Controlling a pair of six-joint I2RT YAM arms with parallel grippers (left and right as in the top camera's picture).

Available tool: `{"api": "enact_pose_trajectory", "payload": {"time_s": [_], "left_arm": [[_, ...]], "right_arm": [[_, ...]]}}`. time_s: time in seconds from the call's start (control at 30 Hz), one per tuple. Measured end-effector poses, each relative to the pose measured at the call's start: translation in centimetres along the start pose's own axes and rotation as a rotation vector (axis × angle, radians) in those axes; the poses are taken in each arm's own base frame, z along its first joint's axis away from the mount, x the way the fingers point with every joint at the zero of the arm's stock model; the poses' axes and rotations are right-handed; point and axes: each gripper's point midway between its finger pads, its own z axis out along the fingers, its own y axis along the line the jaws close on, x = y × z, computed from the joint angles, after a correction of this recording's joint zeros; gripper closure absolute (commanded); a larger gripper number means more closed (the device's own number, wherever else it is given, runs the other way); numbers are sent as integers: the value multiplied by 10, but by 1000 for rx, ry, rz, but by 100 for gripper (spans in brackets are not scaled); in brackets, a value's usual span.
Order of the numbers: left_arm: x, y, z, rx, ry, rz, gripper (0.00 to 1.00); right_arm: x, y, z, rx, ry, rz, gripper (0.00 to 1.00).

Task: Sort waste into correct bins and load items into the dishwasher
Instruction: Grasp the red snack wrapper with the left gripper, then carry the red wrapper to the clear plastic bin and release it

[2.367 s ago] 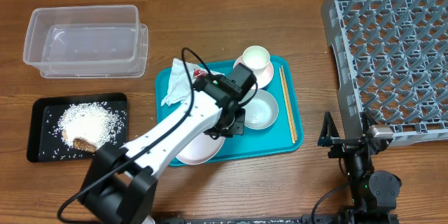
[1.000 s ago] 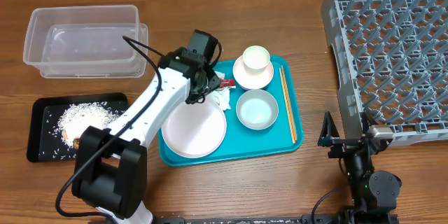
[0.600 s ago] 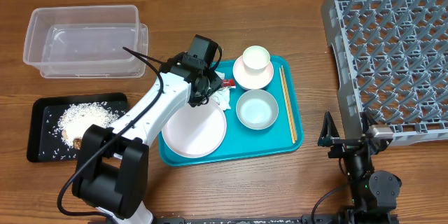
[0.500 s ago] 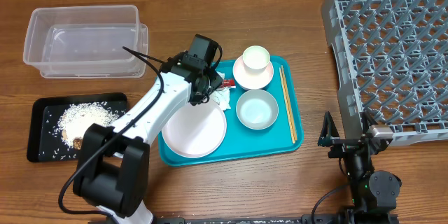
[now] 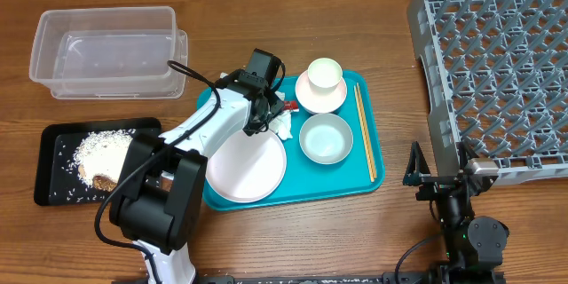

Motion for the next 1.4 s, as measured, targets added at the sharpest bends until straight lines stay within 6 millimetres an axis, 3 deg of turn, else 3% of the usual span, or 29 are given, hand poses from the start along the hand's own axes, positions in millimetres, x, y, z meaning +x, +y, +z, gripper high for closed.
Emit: {"api": "enact_pose_trajectory", "payload": {"time_s": [0.03,0.33,0.53,0.8,0.9,1.07,1.2,1.3,1.4], "left_arm": [[0,0,0,-1,-2,8,96],[2,8,-11,-67,26,62,96],[-9,0,-50,-112,19,91,96],[-46,-21,-112,-107,-132,171,96],[-72,-18,-132,-143,-235,163,96],[-138,0,-165,-174,-399,56,96],[-200,28,-190,-170,-515,-87,96],[-239,57,-201,-171,-574,-188,80],[-267,85,-208,-170,-613,-274,76]], "right_arm": [[0,0,0,0,0,0,0],[0,0,0,0,0,0,0],[0,0,0,0,0,0,0],[0,0,0,0,0,0,0],[0,0,0,0,0,0,0],[0,0,0,0,0,0,0],[0,0,0,0,0,0,0],[0,0,0,0,0,0,0],[0,0,0,0,0,0,0]]}}
